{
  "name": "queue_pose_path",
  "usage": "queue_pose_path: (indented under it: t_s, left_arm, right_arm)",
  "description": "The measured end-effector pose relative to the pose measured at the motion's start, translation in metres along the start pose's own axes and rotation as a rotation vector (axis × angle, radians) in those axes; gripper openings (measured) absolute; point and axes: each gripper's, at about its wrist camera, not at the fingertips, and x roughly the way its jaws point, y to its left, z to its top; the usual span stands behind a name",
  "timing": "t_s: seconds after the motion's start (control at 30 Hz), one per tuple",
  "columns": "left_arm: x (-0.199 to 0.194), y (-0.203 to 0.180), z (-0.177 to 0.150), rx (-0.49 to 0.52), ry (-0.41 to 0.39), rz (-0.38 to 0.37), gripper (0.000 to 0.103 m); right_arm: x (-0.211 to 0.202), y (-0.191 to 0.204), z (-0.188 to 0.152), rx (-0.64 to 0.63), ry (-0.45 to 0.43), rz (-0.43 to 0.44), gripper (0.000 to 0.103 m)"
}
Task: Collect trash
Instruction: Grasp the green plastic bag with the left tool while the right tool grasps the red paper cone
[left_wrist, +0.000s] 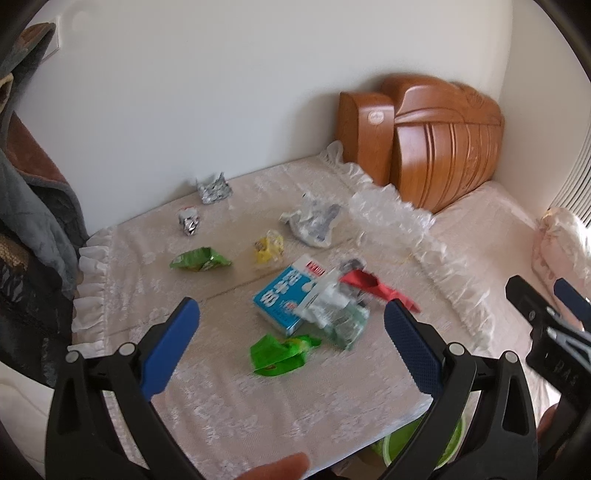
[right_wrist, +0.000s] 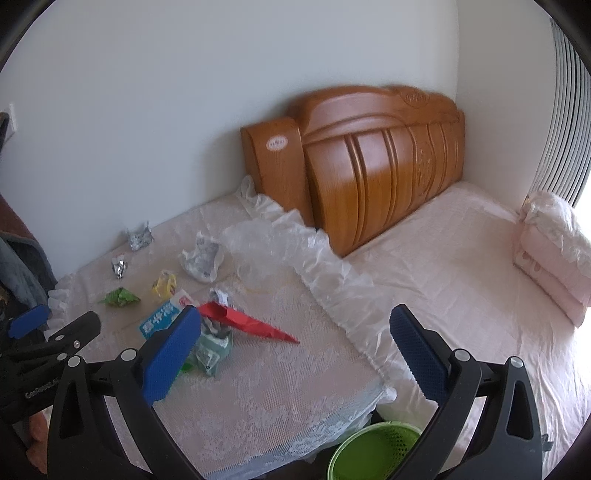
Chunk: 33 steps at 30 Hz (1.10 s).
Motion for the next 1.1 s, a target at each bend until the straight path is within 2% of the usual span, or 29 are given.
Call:
queue_pose_path:
  t_s: [0.17,0.37,0.47,0.63,0.73,0.8,0.97,1.1]
  left_arm:
    - [0.016,0.015,-0.027,-0.012,0.073,-0.011,0.096]
    - [0.039,0.032,-0.059,-0.006,0.175,0.029,0.096]
    - [0.046,0.041,-0.072,-0.01,0.192,0.02,0.096]
    - [0.059,0.049,-0.083,0.015,0.19,-0.003,0.096]
    - [0.073,0.044,-0.085,0.098,0.17,-0.041,0.096]
    - [0.088,0.039,-0.084,0.193,0.153,-0.085,0.096]
    - [0.124,0.025,-0.075,0.4,0.155,-0.161,0.096]
    - [0.147,0.017,-0.068,0.452,0.169,-0.236,0.096]
  right_arm:
    - [0.026,-0.002,-0.019,0.004,0.072,0.01,0.101]
    - [0.054,0.003,-0.038,-0.008,0.127,0.058,0.101]
    - [0.065,0.01,-0.045,-0.038,0.148,0.095,0.101]
    - [0.081,0.038,-0.059,-0.171,0.172,0.131,0.101]
    - [0.086,0.049,-0.063,-0.228,0.19,0.122,0.101]
    - [0.088,0.053,-0.065,-0.242,0.2,0.12,0.101]
    - [0.088,0.053,-0.067,-0.248,0.217,0.051,0.101]
    - [0.088,0.047,-0.071,-0.203,0.233,0.006,0.101]
